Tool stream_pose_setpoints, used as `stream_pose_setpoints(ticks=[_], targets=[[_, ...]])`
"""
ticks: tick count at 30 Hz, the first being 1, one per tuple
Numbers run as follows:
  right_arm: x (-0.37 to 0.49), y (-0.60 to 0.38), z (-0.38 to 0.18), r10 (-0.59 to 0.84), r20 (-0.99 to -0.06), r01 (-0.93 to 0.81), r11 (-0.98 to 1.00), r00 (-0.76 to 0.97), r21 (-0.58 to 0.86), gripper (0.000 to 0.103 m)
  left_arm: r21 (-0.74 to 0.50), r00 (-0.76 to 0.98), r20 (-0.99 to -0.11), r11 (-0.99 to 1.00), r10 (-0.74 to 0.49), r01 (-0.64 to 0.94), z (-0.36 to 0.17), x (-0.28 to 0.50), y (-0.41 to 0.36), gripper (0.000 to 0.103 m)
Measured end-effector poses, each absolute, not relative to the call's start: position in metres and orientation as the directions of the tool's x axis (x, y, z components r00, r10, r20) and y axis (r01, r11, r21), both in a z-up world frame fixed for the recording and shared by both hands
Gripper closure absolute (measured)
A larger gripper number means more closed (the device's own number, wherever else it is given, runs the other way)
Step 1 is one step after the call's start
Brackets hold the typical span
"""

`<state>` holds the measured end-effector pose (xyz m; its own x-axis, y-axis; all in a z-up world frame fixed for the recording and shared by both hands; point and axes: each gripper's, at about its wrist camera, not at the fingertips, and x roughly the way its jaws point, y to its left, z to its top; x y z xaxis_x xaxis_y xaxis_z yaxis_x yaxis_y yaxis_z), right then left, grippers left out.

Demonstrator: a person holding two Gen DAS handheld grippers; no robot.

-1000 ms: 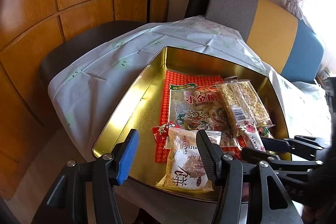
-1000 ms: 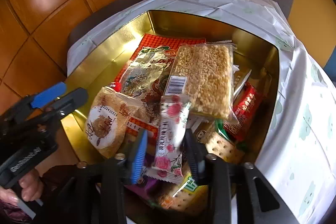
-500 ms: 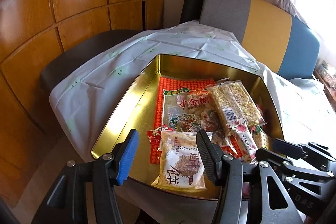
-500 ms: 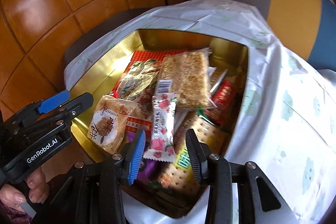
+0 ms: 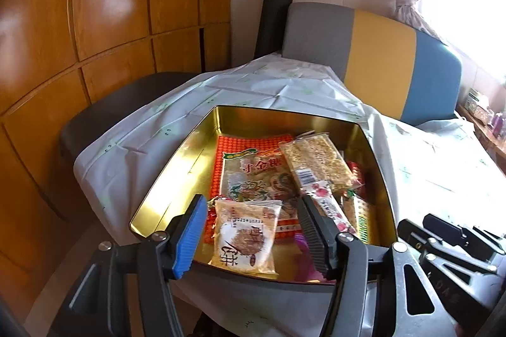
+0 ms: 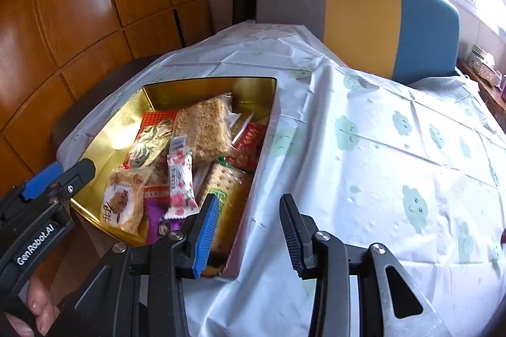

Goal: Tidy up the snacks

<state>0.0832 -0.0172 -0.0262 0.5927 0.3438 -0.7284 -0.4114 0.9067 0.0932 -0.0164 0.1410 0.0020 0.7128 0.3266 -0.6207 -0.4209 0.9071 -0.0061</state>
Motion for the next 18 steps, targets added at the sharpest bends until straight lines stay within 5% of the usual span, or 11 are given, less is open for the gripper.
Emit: stream_pose_setpoints(ticks=[18], targets=[[0.069,-0.018,-0.025,0.334,-0.71,-0.411,0.909,0.62,0.068,0.062,-0.005,0.728,-0.605,0.913,0.323,-0.409,0.006,-0.022,0.134,0.035]])
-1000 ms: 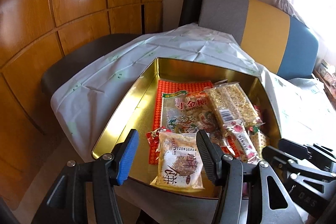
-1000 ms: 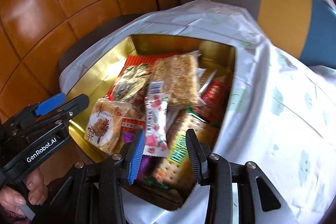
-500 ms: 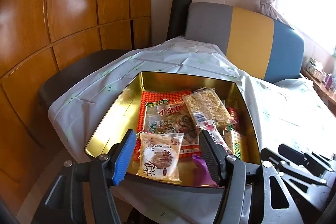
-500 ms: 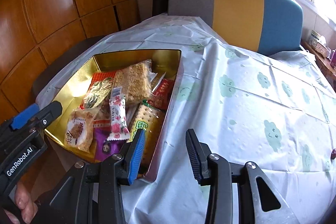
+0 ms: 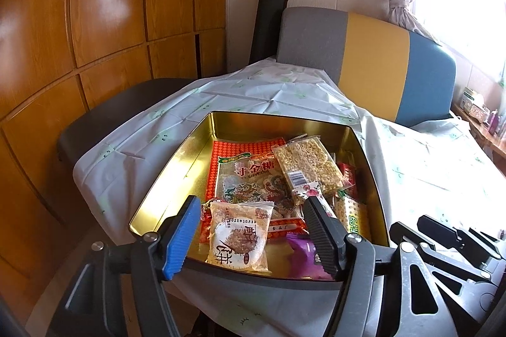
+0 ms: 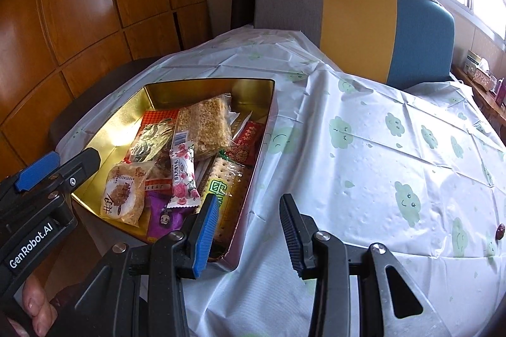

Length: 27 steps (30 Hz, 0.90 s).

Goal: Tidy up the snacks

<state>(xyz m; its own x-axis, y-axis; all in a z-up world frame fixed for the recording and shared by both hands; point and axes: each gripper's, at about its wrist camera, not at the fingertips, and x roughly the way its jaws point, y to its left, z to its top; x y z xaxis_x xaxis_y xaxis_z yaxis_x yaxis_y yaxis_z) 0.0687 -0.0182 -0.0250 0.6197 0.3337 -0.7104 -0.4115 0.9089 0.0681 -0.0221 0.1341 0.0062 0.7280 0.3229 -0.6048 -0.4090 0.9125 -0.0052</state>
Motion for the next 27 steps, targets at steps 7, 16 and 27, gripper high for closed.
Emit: stream_pose_setpoints(ticks=[7,16,27], targets=[[0.0678,-0.0187,-0.0242,0.336,-0.706,-0.414,0.908,0.623,0.067,0.062,-0.005,0.727,-0.606,0.913,0.322,-0.408,0.0063,-0.0223,0.1347,0.035],[0.0677,-0.0181,-0.0235,0.34,-0.703,-0.418,0.906,0.625,0.066,0.062,-0.005,0.729,-0.602,0.912,0.324,-0.41,0.0068,-0.0227,0.1351,0.035],[0.066,-0.0166,-0.0221,0.342,-0.699,-0.424,0.903,0.628,0.062,0.062,-0.007,0.728,-0.605,0.911,0.324,-0.412,0.0075,-0.0241,0.136,0.035]])
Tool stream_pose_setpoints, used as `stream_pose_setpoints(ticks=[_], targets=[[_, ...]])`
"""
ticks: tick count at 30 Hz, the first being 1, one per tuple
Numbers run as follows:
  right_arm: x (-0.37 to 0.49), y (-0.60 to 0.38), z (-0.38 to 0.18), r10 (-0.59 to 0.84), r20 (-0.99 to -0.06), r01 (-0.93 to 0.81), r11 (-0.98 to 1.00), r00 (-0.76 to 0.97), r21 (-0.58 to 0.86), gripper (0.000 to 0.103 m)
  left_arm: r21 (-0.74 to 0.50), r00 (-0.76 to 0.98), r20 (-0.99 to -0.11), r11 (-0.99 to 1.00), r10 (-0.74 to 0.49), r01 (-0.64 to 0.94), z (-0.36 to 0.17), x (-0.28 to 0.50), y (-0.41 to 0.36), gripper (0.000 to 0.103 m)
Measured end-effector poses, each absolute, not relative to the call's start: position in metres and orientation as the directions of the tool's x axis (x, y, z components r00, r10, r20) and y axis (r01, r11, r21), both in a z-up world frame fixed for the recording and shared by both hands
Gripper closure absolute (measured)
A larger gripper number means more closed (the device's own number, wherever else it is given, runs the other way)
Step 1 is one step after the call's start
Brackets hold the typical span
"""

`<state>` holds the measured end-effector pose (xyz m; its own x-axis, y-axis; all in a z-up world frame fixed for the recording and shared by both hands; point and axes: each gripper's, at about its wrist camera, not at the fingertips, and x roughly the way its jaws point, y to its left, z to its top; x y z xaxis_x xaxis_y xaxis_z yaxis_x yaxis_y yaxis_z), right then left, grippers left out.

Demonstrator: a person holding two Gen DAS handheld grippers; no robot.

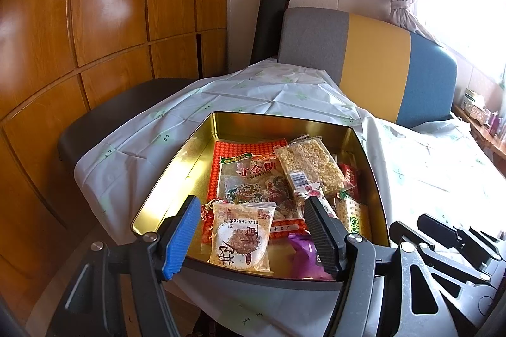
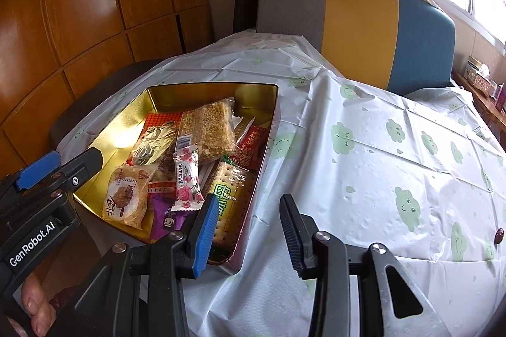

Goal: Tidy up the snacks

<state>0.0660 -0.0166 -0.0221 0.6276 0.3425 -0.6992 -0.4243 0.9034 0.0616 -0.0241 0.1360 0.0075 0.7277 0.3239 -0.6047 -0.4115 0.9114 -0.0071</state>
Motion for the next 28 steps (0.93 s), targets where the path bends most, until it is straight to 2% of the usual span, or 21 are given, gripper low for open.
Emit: stream_pose_setpoints(ticks=[28], targets=[[0.0675,-0.0187,-0.0298,0.334,-0.707,-0.423,0.904,0.623,0.055,0.062,-0.008,0.737,-0.596,0.915,0.32,-0.404,0.0038,-0.021,0.134,0.035]])
